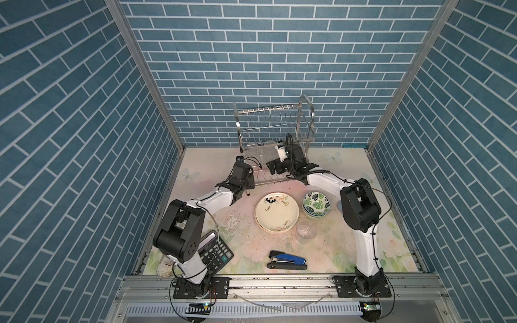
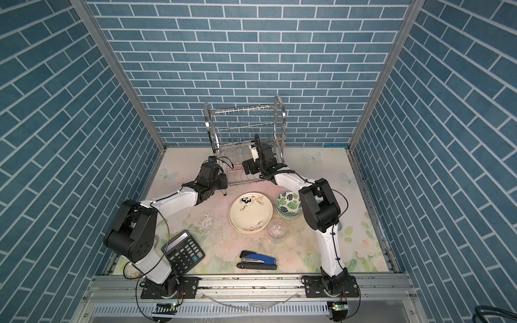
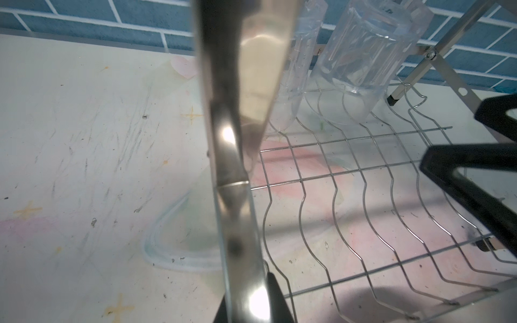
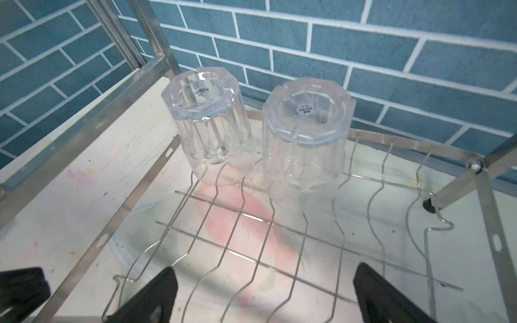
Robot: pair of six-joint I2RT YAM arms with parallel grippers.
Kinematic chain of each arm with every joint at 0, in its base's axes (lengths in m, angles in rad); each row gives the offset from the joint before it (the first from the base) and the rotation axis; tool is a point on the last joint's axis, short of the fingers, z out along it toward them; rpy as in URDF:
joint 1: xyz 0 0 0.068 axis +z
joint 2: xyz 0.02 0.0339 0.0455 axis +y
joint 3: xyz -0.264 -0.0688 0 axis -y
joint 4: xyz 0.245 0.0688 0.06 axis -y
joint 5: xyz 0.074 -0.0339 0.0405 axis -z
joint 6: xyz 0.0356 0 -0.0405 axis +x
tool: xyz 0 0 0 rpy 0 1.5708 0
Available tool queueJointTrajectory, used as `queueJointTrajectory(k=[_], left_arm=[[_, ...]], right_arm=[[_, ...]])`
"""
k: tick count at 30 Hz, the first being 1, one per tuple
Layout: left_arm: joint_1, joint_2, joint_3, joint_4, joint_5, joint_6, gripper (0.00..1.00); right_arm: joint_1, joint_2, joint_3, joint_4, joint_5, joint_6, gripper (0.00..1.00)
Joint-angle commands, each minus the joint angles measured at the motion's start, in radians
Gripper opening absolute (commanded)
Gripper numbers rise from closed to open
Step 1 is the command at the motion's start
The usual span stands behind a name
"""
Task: Unload the mixed dishes from the dish rack
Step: 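Close the right gripper on the nearer clear plastic cup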
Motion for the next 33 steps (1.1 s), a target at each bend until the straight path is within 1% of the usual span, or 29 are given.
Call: queueJointTrajectory(k=[1,4,9,20,30,33], left_arm=[[-0.027,-0.018,-0.024,-0.078,0.086,0.128,0.0],[-0.04,-0.016,-0.024,-0.084,0.068,0.143,0.0],[-0.055,-0.006,-0.019,-0.095,0.073,0.158,0.0],[-0.084,-0.004,-0.01,-0.114,0.073,0.16,0.0],[-0.084,-0.011,-0.018,-0.118,0.075,0.163,0.0],[-0.084,-0.007,-0.017,-0.118,0.079,0.162,0.0]], right_arm=[[-0.01,0.086,0.099,-0.069,0.008,0.06,0.99],[-0.012,0.124,0.146,-0.063,0.022,0.079,0.99],[-0.013,0.156,0.172,-0.024,0.058,0.105,0.99],[-0.014,0.216,0.22,0.066,0.155,0.111,0.99],[-0.024,0.324,0.339,0.115,0.203,0.144,0.99],[-0.027,0.357,0.398,0.092,0.201,0.143,0.99]])
